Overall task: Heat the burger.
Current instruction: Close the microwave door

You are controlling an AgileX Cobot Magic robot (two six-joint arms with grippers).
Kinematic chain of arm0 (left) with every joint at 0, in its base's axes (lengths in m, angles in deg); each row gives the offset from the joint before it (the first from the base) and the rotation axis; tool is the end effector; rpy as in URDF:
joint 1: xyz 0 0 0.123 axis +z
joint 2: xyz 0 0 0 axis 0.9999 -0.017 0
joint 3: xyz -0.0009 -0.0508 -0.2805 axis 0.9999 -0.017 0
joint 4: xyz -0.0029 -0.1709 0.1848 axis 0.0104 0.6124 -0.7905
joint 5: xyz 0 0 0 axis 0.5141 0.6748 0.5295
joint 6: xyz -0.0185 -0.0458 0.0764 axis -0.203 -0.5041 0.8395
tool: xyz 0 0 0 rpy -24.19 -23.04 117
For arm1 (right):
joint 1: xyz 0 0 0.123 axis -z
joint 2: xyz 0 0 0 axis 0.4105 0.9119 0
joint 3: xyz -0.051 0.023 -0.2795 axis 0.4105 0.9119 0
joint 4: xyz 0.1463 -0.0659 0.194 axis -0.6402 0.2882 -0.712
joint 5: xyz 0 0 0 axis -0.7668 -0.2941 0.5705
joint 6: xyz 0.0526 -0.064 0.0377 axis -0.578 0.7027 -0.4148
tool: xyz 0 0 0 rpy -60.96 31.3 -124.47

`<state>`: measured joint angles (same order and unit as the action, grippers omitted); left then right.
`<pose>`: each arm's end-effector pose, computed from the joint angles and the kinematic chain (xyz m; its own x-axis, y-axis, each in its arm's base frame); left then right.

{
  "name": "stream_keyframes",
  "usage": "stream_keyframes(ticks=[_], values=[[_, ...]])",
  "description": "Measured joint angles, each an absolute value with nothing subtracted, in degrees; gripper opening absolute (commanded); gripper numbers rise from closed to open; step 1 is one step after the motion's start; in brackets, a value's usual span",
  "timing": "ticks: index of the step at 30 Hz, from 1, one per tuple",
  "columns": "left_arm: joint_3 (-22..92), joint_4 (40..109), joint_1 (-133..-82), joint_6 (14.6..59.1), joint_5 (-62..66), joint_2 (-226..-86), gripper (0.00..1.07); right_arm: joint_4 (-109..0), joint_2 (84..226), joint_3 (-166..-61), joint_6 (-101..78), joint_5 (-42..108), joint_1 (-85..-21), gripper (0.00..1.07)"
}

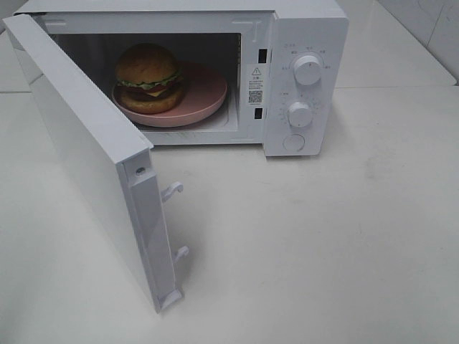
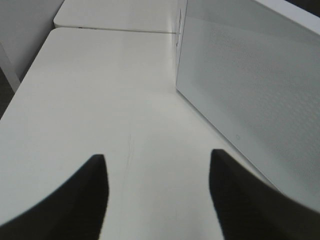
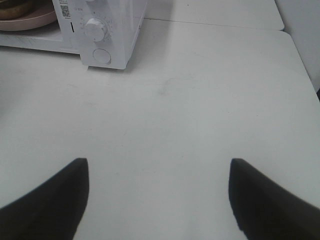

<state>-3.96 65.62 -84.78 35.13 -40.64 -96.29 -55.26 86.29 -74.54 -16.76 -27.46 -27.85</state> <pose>0.0210 -0.0059 0.2998 -0.4366 -0.0565 -0.8979 -0.0116 0.9983 -0.0572 -0.0026 0.0011 0.2815 -0.4004 -0.0096 -0.9163 -0.0691 0.9974 0.0197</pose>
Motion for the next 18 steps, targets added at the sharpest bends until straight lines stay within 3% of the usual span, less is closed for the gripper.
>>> stream_keyframes(ticks=[1, 2, 3, 4, 5, 12, 18], values=[[-4.0, 65.6, -84.8, 35.1, -40.6, -96.3, 0.38, -55.3, 86.3, -74.5, -16.8, -27.5, -27.8, 0.75], [-4.0, 65.6, -84.8, 35.1, -37.9, -98.2, 0.21, -55.3, 86.3, -74.5, -16.8, -27.5, -27.8, 0.75], [-4.0, 65.6, -84.8, 35.1, -36.6, -98.9, 0.15, -55.3, 86.3, -74.5, -16.8, -27.5, -27.8, 0.75], [-4.0, 65.6, -84.8, 35.1, -36.6, -98.9, 0.15, -55.3, 86.3, -74.5, -16.8, -27.5, -27.8, 0.75], [-4.0, 65.7, -84.8, 35.1, -34.3, -100.6, 0.00, -55.3, 86.3, -74.5, -16.8, -27.5, -27.8, 0.75], [-5.7, 66.9, -84.8, 35.1, -24.8, -104.3, 0.00, -55.3, 86.3, -74.5, -16.8, -27.5, -27.8, 0.75], [-12.4, 67.3, -84.8, 35.2, -8.1, -107.3, 0.00, -55.3, 86.3, -74.5, -16.8, -27.5, -27.8, 0.75]])
